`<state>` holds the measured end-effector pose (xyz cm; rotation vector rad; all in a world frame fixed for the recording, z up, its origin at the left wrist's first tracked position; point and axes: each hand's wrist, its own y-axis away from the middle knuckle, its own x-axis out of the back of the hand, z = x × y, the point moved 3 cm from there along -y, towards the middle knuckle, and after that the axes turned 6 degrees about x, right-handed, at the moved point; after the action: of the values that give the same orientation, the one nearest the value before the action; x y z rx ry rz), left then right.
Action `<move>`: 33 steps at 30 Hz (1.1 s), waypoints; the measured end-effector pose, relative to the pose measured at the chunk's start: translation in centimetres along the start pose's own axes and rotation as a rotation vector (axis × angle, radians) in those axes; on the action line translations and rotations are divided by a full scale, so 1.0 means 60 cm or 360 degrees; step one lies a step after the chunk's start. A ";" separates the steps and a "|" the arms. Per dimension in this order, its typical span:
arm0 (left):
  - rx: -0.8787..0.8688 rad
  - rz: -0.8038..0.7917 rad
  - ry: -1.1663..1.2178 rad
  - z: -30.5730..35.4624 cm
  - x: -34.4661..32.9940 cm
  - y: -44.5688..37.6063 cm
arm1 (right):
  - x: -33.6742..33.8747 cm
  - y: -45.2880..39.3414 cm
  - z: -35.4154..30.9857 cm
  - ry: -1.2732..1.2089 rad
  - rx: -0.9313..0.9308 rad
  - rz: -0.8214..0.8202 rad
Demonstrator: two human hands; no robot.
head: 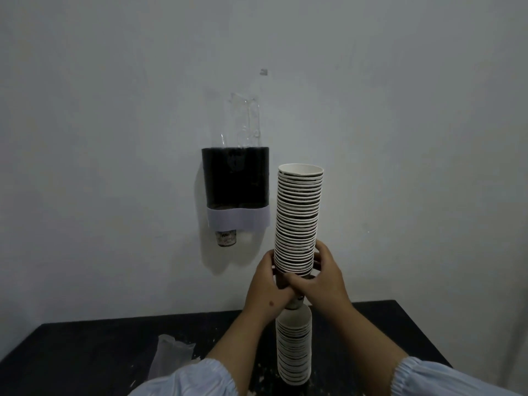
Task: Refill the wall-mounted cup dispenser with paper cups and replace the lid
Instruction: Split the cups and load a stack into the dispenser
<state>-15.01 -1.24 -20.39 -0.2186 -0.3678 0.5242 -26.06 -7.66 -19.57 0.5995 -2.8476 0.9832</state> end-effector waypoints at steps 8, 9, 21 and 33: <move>-0.0181 -0.0070 -0.0040 0.071 0.044 -0.046 | 0.006 -0.068 -0.057 -0.0016 0.0150 -0.0034; -0.0187 -0.0080 -0.0034 0.078 0.049 -0.053 | 0.005 -0.077 -0.063 -0.0024 0.0157 -0.0048; -0.0329 0.0041 0.0135 0.201 0.126 -0.155 | -0.003 -0.218 -0.161 -0.0026 0.0298 -0.0174; -0.0372 0.0257 0.0150 0.300 0.190 -0.271 | -0.021 -0.359 -0.247 0.0109 0.0653 -0.0039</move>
<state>-5.72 -7.02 4.09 -0.5004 -0.3209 0.6277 -17.53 -13.75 4.42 0.6114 -2.5826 1.5662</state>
